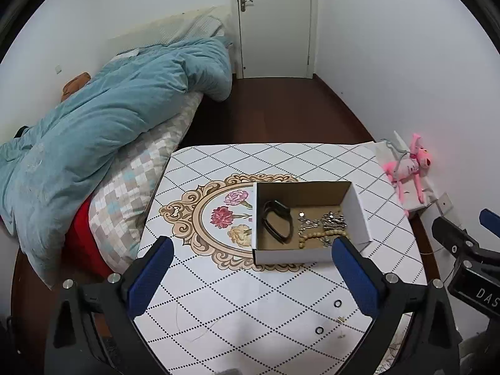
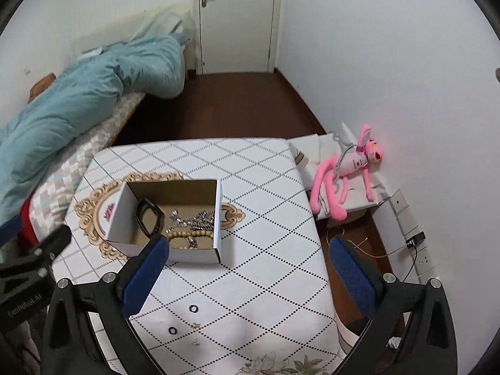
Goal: Organize jewelry
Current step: 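Lift both open tools out of the box, then grasp a small black ring with the left tool while the right tool grasps the other ring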
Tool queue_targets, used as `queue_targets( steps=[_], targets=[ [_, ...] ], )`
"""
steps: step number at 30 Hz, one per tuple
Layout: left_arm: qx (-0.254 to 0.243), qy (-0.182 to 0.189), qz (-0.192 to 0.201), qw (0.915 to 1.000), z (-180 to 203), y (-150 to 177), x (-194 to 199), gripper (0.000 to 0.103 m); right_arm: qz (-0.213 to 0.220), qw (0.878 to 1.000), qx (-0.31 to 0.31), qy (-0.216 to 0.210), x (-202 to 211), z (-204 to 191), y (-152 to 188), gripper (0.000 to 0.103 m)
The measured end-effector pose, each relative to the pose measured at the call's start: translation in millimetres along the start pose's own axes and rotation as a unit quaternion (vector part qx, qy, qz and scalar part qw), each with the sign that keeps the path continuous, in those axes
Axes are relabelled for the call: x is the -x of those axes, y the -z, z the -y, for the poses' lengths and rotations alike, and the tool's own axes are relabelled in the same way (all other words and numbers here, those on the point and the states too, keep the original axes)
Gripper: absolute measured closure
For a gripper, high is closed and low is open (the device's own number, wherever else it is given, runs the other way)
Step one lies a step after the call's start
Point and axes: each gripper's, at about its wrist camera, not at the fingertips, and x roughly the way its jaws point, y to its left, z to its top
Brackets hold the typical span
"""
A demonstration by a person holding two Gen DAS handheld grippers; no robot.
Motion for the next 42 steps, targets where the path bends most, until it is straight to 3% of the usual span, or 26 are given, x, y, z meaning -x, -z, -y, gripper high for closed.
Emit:
queue_targets(
  steps=[7, 15, 19, 24, 27, 28, 31, 34, 38, 42],
  targets=[
    [0.006, -0.015, -0.024, 0.9996, 1, 9, -6, 0.0, -0.025, 0.999, -0.009, -0.02, -3, 0, 13, 0.0],
    [-0.014, -0.042, -0.135, 0.9899, -7, 73, -82, 0.0, -0.133, 0.99, -0.013, -0.055, -83, -8, 72, 0.0],
    [-0.01, -0.056, -0.174, 0.9832, -14, 102, -111, 0.0, -0.169, 0.982, -0.012, -0.081, -115, -21, 101, 0.02],
    [0.0, -0.059, -0.206, 0.9768, -20, 120, -132, 0.0, -0.182, 0.978, 0.004, -0.1, -135, -43, 119, 0.03],
    [0.003, -0.054, -0.212, 0.9757, -22, 125, -136, 0.0, -0.189, 0.976, 0.018, -0.104, -144, -58, 124, 0.042],
    [0.004, -0.053, -0.212, 0.9758, -22, 125, -136, 0.0, -0.192, 0.975, 0.022, -0.105, -147, -61, 125, 0.053],
    [0.008, -0.047, -0.212, 0.976, -23, 126, -136, 0.0, -0.18, 0.978, 0.045, -0.091, -146, -70, 126, 0.065],
    [0.009, -0.046, -0.212, 0.9761, -22, 124, -136, 0.0, -0.17, 0.98, 0.058, -0.081, -146, -74, 127, 0.09],
    [0.002, -0.024, -0.212, 0.977, -14, 125, -132, 0.0, -0.166, 0.981, 0.044, -0.088, -142, -63, 123, 0.09],
    [-0.022, 0.03, -0.188, 0.9814, 17, 124, -110, 0.0, -0.151, 0.985, 0.019, -0.085, -123, -35, 118, 0.09]
  ],
)
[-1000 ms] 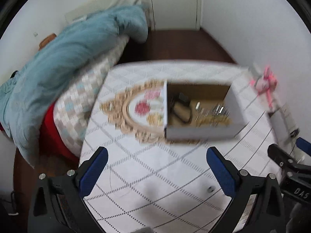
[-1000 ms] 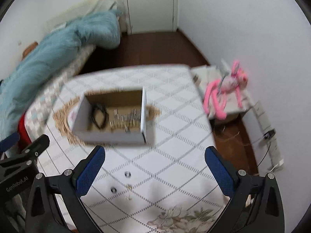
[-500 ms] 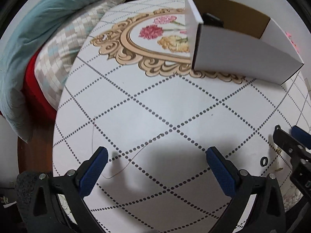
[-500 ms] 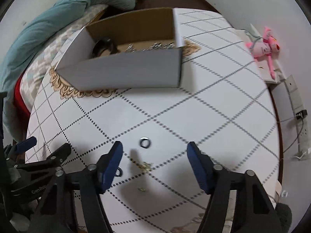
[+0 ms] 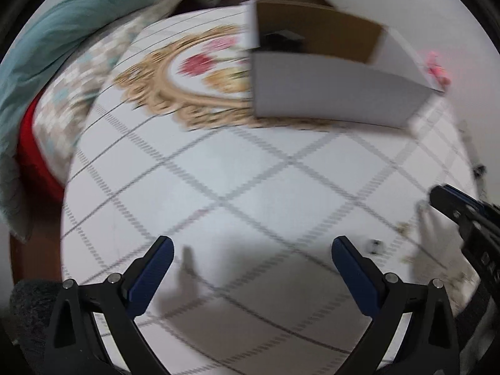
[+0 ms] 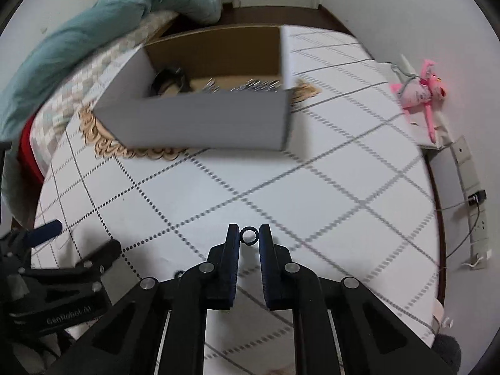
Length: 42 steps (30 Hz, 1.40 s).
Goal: Organize jewelry
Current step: 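Grasp a small black ring with the left tool while the right tool grasps the other ring, then carry both black rings into the box and open both tools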
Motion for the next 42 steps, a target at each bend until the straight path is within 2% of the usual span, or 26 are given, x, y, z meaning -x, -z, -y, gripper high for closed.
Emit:
queue_targets(
  steps=[3, 6, 7, 12, 15, 17, 18, 20, 24, 30, 34, 38, 42],
  targets=[
    [-0.041, 0.016, 0.011, 0.999, 29, 7, 5, 0.005, 0.004, 1.0, -0.02, 0.004, 13, 22, 8, 0.09],
    [-0.082, 0.016, 0.009, 0.9965, 54, 15, 1, 0.02, 0.001, 0.999, -0.037, 0.012, 18, 39, 17, 0.09],
    [-0.087, 0.017, 0.007, 0.996, 60, 16, 1, 0.026, 0.0, 0.999, -0.04, 0.015, 19, 44, 20, 0.09],
    [-0.11, 0.018, 0.01, 0.9937, 72, 19, -4, 0.031, -0.007, 0.998, -0.062, 0.018, 16, 60, 33, 0.09],
    [-0.115, 0.021, 0.015, 0.9931, 76, 16, -4, 0.041, -0.008, 0.997, -0.069, 0.017, 15, 64, 35, 0.09],
    [-0.118, 0.027, 0.017, 0.9925, 73, 8, -7, 0.056, -0.006, 0.997, -0.073, 0.015, 15, 67, 35, 0.09],
    [-0.119, 0.029, 0.017, 0.9923, 74, 7, -7, 0.059, -0.005, 0.997, -0.074, 0.015, 16, 67, 35, 0.09],
    [-0.123, 0.039, 0.019, 0.9914, 78, 8, -5, 0.077, -0.004, 0.997, -0.076, 0.014, 16, 69, 34, 0.09],
    [-0.131, 0.044, 0.025, 0.9901, 80, 7, -5, 0.092, -0.004, 0.997, -0.077, 0.015, 14, 68, 33, 0.09],
    [-0.126, 0.049, 0.026, 0.9905, 81, 6, -5, 0.093, -0.002, 0.997, -0.082, 0.012, 15, 69, 33, 0.09],
    [-0.109, 0.063, 0.031, 0.9915, 71, 1, 9, 0.093, 0.008, 0.997, -0.082, -0.001, 24, 65, 28, 0.09],
    [-0.073, 0.094, 0.059, 0.9911, 52, -30, 45, 0.093, 0.031, 0.995, -0.082, -0.042, 44, 55, 6, 0.09],
    [-0.031, 0.127, 0.078, 0.9883, 25, -89, 71, 0.093, 0.05, 0.991, -0.079, -0.099, 53, 41, -44, 0.09]
  ],
)
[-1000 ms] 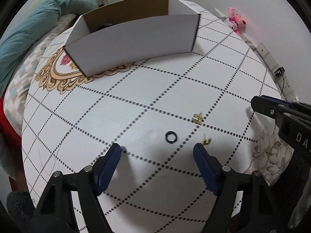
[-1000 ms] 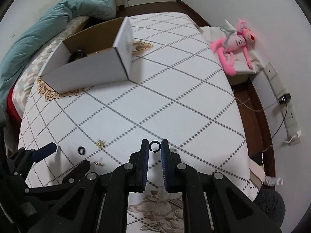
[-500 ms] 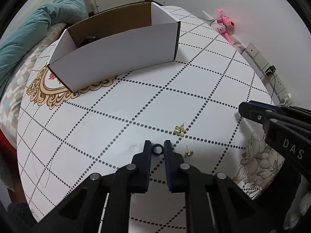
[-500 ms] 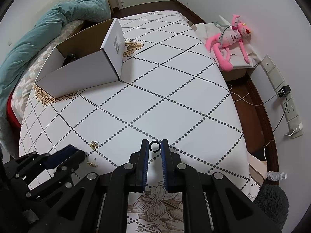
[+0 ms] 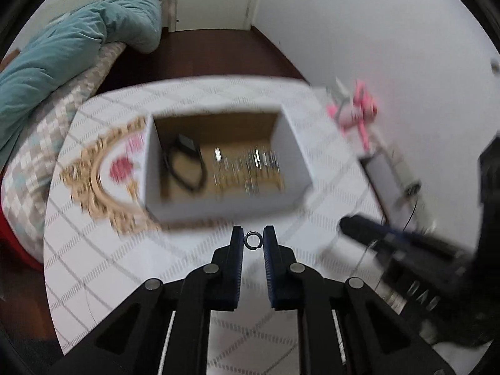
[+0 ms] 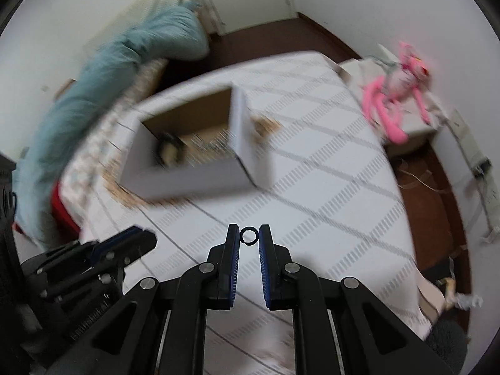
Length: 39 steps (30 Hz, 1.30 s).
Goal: Organize jewelry
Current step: 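Carry both black rings into the box and open both tools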
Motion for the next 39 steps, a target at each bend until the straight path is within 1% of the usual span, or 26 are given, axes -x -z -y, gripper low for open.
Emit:
queue_targets(
  steps=[2, 3, 6, 8, 10, 12, 13, 14, 15, 16, 17, 18, 21, 22, 23, 24, 25, 26, 29, 31, 35, 39],
  targets=[
    [0.013, 0.008, -0.002, 0.9999, -12, -27, -2, 0.093, -0.002, 1.0, 0.007, -0.019, -9, -12, -29, 0.09],
    [0.024, 0.007, -0.003, 0.9997, -22, -44, -6, 0.093, -0.001, 1.0, 0.011, -0.022, -14, -17, -40, 0.09],
    [0.033, 0.002, -0.018, 0.9993, -36, -71, -22, 0.093, -0.013, 0.999, 0.021, -0.03, -36, -29, -76, 0.09],
    [0.041, 0.004, -0.03, 0.9987, -45, -82, -29, 0.092, -0.032, 0.999, 0.03, -0.028, -53, -35, -98, 0.09],
    [0.052, -0.004, -0.048, 0.9975, -54, -90, -38, 0.091, -0.056, 0.997, 0.035, -0.028, -70, -39, -113, 0.09],
    [0.058, -0.015, -0.066, 0.996, -59, -95, -46, 0.089, -0.078, 0.996, 0.044, -0.017, -82, -39, -123, 0.089],
    [0.059, -0.021, -0.07, 0.9956, -61, -96, -48, 0.085, -0.088, 0.995, 0.046, -0.01, -88, -39, -127, 0.089],
    [0.058, -0.027, -0.073, 0.9953, -62, -96, -49, 0.072, -0.09, 0.995, 0.047, -0.006, -90, -38, -129, 0.084],
    [0.059, -0.04, -0.076, 0.9945, -65, -96, -51, 0.063, -0.089, 0.995, 0.05, -0.002, -91, -39, -131, 0.078],
    [0.062, -0.051, -0.075, 0.994, -67, -95, -51, 0.045, -0.086, 0.995, 0.052, 0.001, -89, -38, -130, 0.065],
    [0.062, -0.061, -0.07, 0.9937, -68, -93, -50, 0.036, -0.078, 0.995, 0.058, 0.009, -86, -39, -131, 0.052],
    [0.064, -0.071, -0.067, 0.9932, -70, -92, -49, 0.034, -0.072, 0.995, 0.064, 0.02, -84, -39, -131, 0.049],
    [0.068, -0.094, -0.064, 0.9912, -76, -86, -49, 0.033, -0.066, 0.994, 0.071, 0.049, -78, -36, -129, 0.044],
    [0.069, -0.101, -0.062, 0.9905, -78, -84, -49, 0.029, -0.067, 0.993, 0.075, 0.063, -77, -35, -126, 0.034],
    [0.07, -0.108, -0.058, 0.99, -78, -81, -49, 0.021, -0.065, 0.991, 0.081, 0.079, -76, -34, -123, 0.018],
    [0.067, -0.119, -0.053, 0.9892, -78, -76, -48, 0.015, -0.065, 0.989, 0.087, 0.099, -77, -34, -120, 0.01],
    [0.065, -0.124, -0.05, 0.9888, -78, -74, -48, 0.004, -0.065, 0.986, 0.094, 0.12, -78, -34, -116, 0.002],
    [0.063, -0.128, -0.046, 0.9887, -77, -70, -48, 0.0, -0.065, 0.985, 0.099, 0.127, -78, -33, -112, 0.002],
    [0.047, -0.15, -0.046, 0.9865, -72, -62, -50, 0.0, -0.069, 0.981, 0.103, 0.146, -79, -31, -101, 0.001],
    [0.042, -0.156, -0.044, 0.9859, -70, -58, -49, 0.0, -0.068, 0.981, 0.101, 0.151, -78, -30, -96, 0.0],
    [0.041, -0.158, -0.032, 0.9861, -65, -55, -38, 0.0, -0.06, 0.982, 0.098, 0.148, -68, -32, -94, 0.0],
    [0.034, -0.163, -0.013, 0.9859, -58, -54, -18, 0.0, -0.041, 0.985, 0.091, 0.139, -48, -37, -94, 0.0]
  ],
)
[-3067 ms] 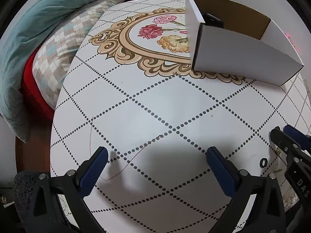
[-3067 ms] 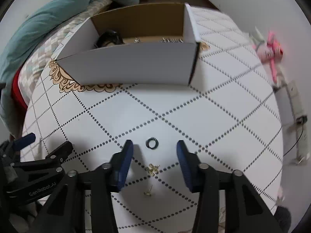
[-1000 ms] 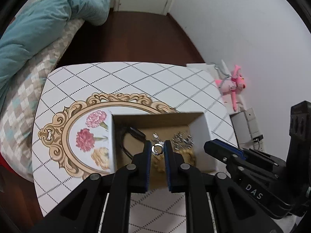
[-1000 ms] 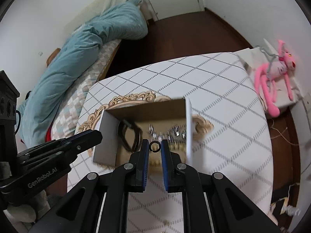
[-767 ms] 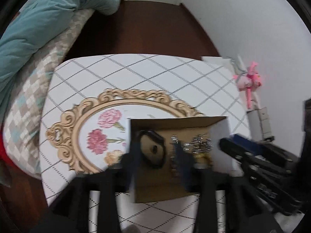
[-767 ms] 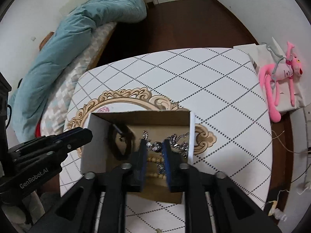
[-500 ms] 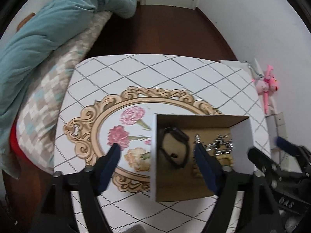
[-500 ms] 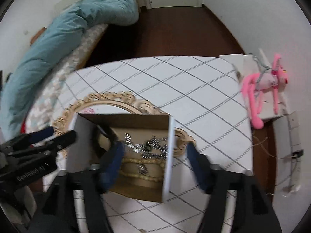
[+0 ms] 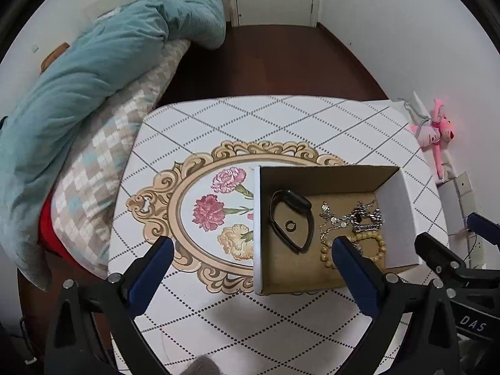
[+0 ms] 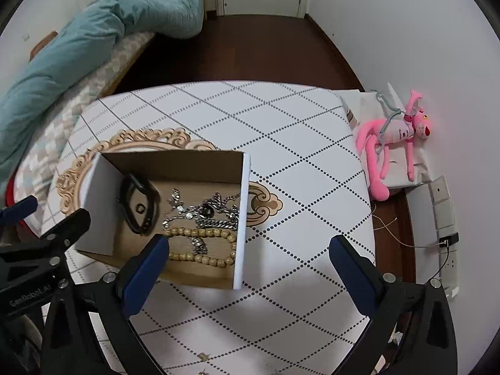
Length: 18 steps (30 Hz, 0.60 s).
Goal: Organize jewelry
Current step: 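Grasp a gold earring with the right tool while the left tool grasps the other earring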
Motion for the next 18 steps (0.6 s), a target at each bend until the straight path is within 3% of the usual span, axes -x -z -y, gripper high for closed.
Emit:
queue_targets(
  steps=[7, 13, 18],
  targets=[
    [-0.001, -0.004, 0.026, 0.9997, -2, 13, 31, 0.0, 0.038, 0.999, -0.01, -0.01, 46, 1, 21, 0.0],
    [-0.013, -0.026, -0.007, 0.9996, -4, 69, 22, 0.0, 0.002, 1.0, -0.018, -0.023, 38, 0, 85, 0.0],
    [-0.027, -0.034, -0.074, 0.9963, -4, 132, -12, 0.0, -0.045, 0.998, -0.03, -0.031, 10, 3, 137, 0.0]
  ],
)
